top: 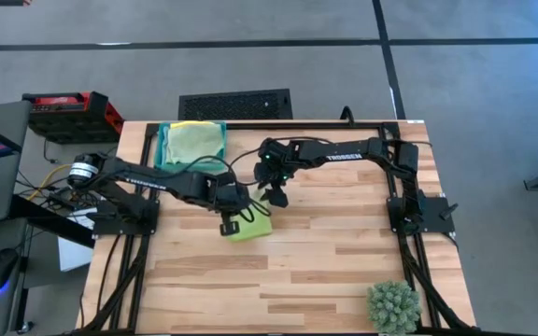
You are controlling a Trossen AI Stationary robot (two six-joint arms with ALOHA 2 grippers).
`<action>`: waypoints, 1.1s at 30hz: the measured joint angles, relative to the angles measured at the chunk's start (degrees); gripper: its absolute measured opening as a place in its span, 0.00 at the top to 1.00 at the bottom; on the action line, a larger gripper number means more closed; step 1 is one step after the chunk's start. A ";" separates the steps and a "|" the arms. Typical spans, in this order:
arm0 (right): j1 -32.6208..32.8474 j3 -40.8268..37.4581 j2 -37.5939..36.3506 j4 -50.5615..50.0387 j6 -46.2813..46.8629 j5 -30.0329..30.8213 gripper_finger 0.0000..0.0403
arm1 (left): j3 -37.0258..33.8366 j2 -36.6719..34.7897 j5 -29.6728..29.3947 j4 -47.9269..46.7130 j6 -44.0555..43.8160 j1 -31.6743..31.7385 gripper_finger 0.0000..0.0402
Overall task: Fold microfiber towels
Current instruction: Stack the folded light green microfiber on top of the green microfiber towel
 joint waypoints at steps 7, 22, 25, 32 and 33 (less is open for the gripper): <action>-0.24 0.00 0.00 -0.06 -0.05 1.96 0.38 | 0.00 -0.04 -1.45 -0.14 -0.48 -2.67 1.00; 0.41 0.00 -0.04 -0.28 -0.40 -0.71 0.38 | 0.32 -0.07 -5.41 0.42 -0.59 -5.82 1.00; 0.61 0.00 -0.04 -0.23 -0.41 -0.71 0.38 | 2.12 -0.09 -6.29 0.09 -0.08 -6.52 1.00; 0.61 0.00 -0.07 -0.06 -0.40 -0.93 0.38 | 5.99 -0.11 -6.23 -0.87 1.84 -6.86 1.00; 0.61 0.00 -0.07 -0.07 -0.40 -1.25 0.38 | 6.08 -0.11 -6.23 -1.49 1.74 -6.84 1.00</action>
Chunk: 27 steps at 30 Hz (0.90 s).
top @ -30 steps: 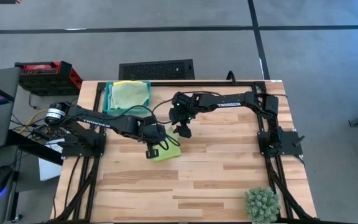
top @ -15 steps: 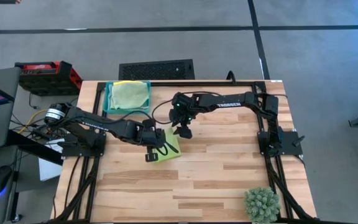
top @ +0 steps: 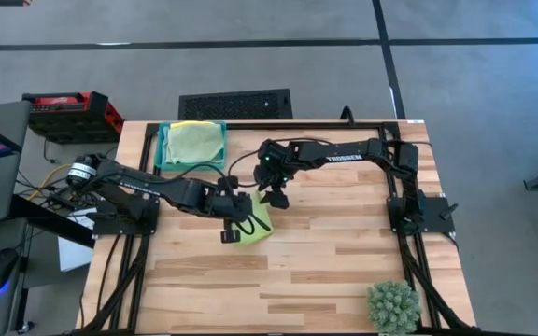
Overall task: Fold microfiber towels
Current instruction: Stack the folded light green microfiber on top of the green microfiber towel
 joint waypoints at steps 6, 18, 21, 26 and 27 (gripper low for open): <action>0.51 0.02 0.00 0.48 -1.23 -9.67 0.42 | 0.00 0.00 -1.34 -2.23 -1.97 -0.10 1.00; 2.67 0.06 -0.09 0.87 -2.60 -10.35 0.89 | 0.00 0.00 -1.28 -10.18 -10.41 -0.10 1.00; 2.04 0.15 -0.19 1.81 -1.39 -10.15 0.96 | 0.02 0.00 -1.32 -12.71 -14.79 -0.05 1.00; 0.35 2.32 -0.57 2.61 1.03 -9.46 0.94 | 0.02 0.00 -3.55 -15.10 -26.13 0.11 1.00; 0.14 3.46 -0.57 2.45 1.04 -8.39 0.95 | 0.02 0.00 -4.30 -15.91 -28.43 0.15 1.00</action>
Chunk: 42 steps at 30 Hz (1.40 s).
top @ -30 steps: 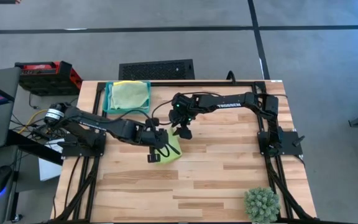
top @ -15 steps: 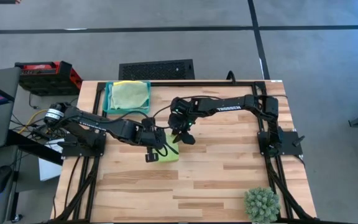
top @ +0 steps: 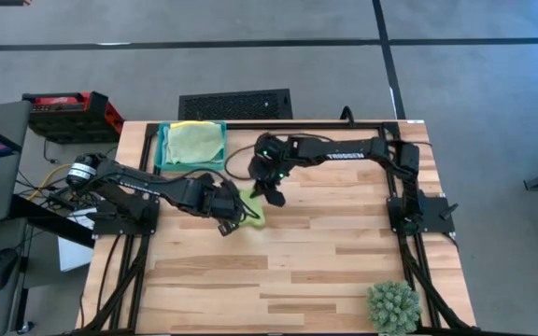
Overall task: Fold microfiber towels
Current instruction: Stack the folded light green microfiber on top of the green microfiber towel
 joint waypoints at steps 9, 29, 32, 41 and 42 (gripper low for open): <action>-1.49 9.01 0.04 0.44 -3.62 5.01 0.95 | 0.13 -2.66 -10.66 -9.95 -18.49 0.50 1.00; -4.22 10.53 0.83 19.81 -5.07 19.24 0.96 | 0.17 -17.22 -11.58 -12.07 -13.60 23.07 1.00; -4.64 10.52 0.83 20.36 -5.08 20.06 0.96 | 0.16 -17.06 -9.27 -9.60 -10.19 26.67 1.00; -4.77 10.43 3.26 23.11 -4.55 22.30 0.96 | -2.21 -16.37 -6.63 -6.33 -4.15 33.26 1.00; -4.77 10.38 4.01 23.61 -3.69 22.33 0.96 | -2.64 -16.35 -6.63 -6.11 -3.53 33.86 1.00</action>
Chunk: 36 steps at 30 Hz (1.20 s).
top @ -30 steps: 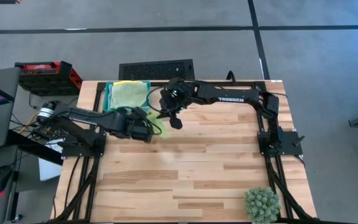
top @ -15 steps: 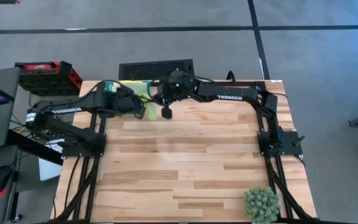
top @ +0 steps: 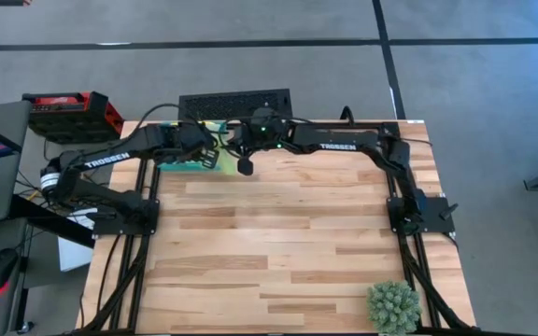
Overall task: Fold microfiber towels
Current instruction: Stack the folded light green microfiber on top of the green microfiber towel
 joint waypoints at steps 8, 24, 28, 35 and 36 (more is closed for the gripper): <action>-0.26 0.20 4.43 6.57 1.34 0.20 0.95 | -4.60 0.11 0.70 1.89 0.53 4.49 1.00; -0.52 7.99 10.39 6.16 1.06 2.56 0.88 | -8.81 0.92 -2.09 -2.88 1.26 13.90 1.00; -0.61 8.28 10.65 6.98 -1.28 2.75 0.88 | -8.37 1.72 -1.44 -5.31 1.67 17.86 1.00; -1.16 8.13 10.83 7.02 -1.35 2.72 0.87 | -8.31 3.75 0.06 -1.37 12.23 22.22 1.00; -1.21 8.13 10.83 6.92 -1.35 2.73 0.87 | -8.27 4.18 0.32 -0.27 13.55 22.36 1.00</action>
